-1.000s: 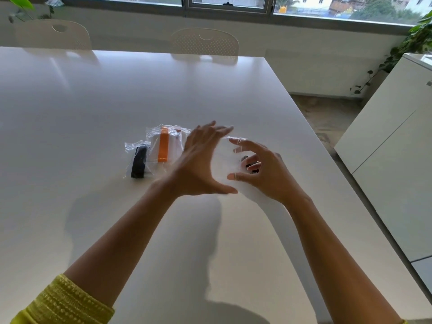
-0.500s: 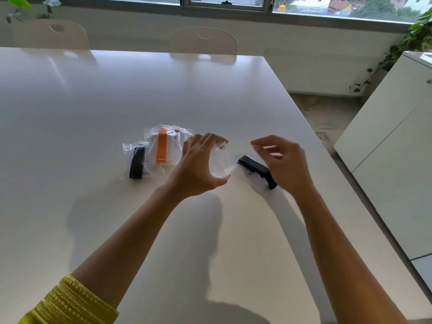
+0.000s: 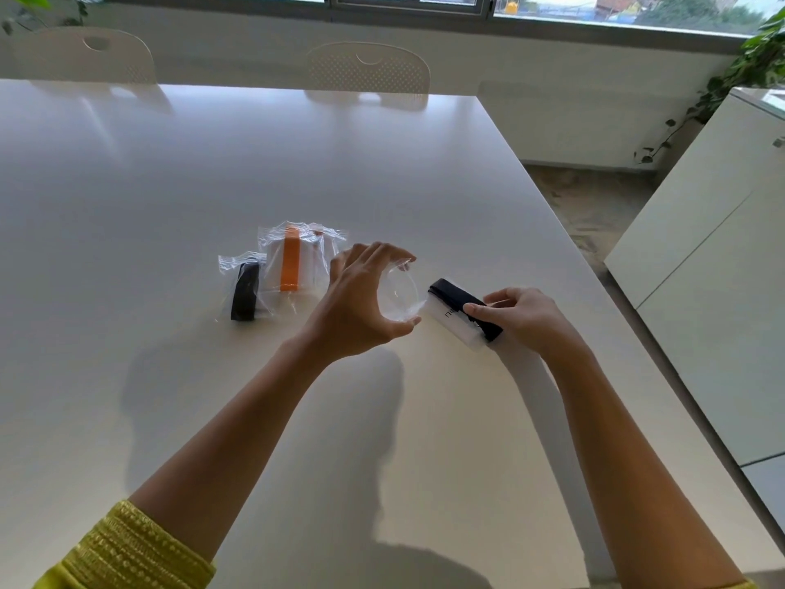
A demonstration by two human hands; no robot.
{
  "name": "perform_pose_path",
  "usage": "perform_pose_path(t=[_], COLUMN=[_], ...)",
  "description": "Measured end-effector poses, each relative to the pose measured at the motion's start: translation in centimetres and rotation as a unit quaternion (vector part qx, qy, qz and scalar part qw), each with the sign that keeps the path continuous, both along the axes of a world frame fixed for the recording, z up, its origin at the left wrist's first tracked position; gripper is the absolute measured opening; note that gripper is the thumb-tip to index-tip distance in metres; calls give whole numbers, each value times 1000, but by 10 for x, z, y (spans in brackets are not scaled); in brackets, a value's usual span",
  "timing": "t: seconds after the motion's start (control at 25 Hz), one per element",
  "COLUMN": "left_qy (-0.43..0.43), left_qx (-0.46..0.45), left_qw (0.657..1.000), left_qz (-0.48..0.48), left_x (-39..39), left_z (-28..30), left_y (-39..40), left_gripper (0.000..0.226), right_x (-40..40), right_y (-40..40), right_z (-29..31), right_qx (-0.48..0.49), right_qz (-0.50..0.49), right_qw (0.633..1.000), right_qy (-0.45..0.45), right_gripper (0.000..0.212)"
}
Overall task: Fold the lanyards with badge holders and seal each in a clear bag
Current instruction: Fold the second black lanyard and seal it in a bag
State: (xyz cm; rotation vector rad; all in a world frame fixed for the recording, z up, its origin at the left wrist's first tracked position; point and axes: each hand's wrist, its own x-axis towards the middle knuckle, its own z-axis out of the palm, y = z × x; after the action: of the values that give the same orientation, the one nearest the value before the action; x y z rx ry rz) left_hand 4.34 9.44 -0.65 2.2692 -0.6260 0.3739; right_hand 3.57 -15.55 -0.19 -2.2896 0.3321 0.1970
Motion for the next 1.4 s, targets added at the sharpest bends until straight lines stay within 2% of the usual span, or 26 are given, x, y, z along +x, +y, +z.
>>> perform_pose_path(t=[0.08,0.12,0.24,0.32,0.4,0.52,0.72,1.0,1.12,1.4], left_qy=[4,4,4,2,2,4,3,5,15,29], left_qx=[2,3,5,12,18,23,27,38,48,55], left_qw=[1000,1000,1000,1000,1000,999,999,999,998,998], left_qz=[-1,-1,2,8,16,25,29,33,31,25], left_x=[-2,-2,-3,-4,-4,-4,-6,-8,-8,-8], left_z=[0,0,0,0,0,-1,-1,-1,1,0], left_y=[-2,-2,-4,-4,-2,0,2,3,3,0], left_gripper=[65,65,64,64,64,65,65,65,66,67], right_x=[2,3,4,5,3,1,-2,-14,-15,-12], right_y=[3,5,10,14,18,25,32,34,32,28], right_z=[0,2,3,4,6,8,7,0,-1,-7], right_qx=[-2,-5,-25,-48,-50,-59,-61,-79,-32,-10], right_qz=[-1,2,0,-1,-1,-7,-1,34,39,24], right_qw=[1000,1000,998,996,997,997,997,995,997,997], right_qy=[16,29,65,69,63,47,39,-49,-56,-66], right_gripper=[34,34,55,54,50,33,43,26,25,28])
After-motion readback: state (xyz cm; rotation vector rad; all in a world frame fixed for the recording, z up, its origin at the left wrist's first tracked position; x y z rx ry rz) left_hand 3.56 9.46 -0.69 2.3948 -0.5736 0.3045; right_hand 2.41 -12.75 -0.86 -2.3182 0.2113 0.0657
